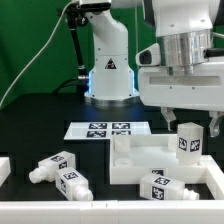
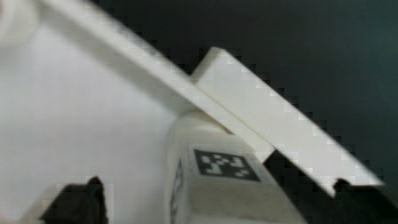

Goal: Assemble one leg

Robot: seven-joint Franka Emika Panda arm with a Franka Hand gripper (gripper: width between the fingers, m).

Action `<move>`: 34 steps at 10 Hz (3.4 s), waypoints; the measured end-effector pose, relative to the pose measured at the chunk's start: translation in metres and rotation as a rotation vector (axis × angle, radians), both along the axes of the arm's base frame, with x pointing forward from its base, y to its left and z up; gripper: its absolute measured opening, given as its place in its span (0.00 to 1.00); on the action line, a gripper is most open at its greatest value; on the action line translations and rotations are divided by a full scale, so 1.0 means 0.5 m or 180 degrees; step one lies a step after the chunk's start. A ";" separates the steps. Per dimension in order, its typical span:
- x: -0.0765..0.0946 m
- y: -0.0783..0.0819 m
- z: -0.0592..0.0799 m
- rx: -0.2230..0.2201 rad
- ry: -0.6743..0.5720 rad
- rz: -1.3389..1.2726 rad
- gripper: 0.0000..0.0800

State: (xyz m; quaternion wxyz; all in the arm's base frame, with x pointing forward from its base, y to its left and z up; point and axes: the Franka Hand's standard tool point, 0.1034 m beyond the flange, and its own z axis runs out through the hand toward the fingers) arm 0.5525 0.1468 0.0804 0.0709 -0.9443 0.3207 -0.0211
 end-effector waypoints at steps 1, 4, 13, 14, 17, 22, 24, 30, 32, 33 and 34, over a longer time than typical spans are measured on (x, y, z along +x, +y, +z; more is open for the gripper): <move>0.004 -0.003 0.002 -0.0067 -0.0073 0.0520 0.81; 0.012 0.001 0.009 -0.0221 -0.0203 0.1607 0.81; 0.008 -0.010 -0.004 -0.0420 -0.0338 0.3318 0.68; 0.008 -0.010 -0.004 -0.0420 -0.0338 0.3318 0.50; 0.008 -0.010 -0.004 -0.0414 -0.0331 0.3241 0.35; 0.007 -0.011 -0.005 -0.0292 -0.0189 0.1759 0.35; 0.005 -0.013 -0.006 -0.0223 -0.0175 0.1009 0.35; 0.001 -0.008 -0.007 -0.0012 0.0055 -0.0728 0.36; 0.001 -0.008 -0.008 0.0001 0.0058 -0.0724 0.56; 0.001 -0.009 -0.008 -0.0013 0.0047 -0.0602 0.56; 0.003 -0.012 -0.004 -0.0043 0.0042 -0.0387 0.71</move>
Offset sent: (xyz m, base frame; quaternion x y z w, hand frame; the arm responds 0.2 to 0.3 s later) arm 0.0063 0.0109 0.0043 -0.0138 0.0081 -0.3080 0.9513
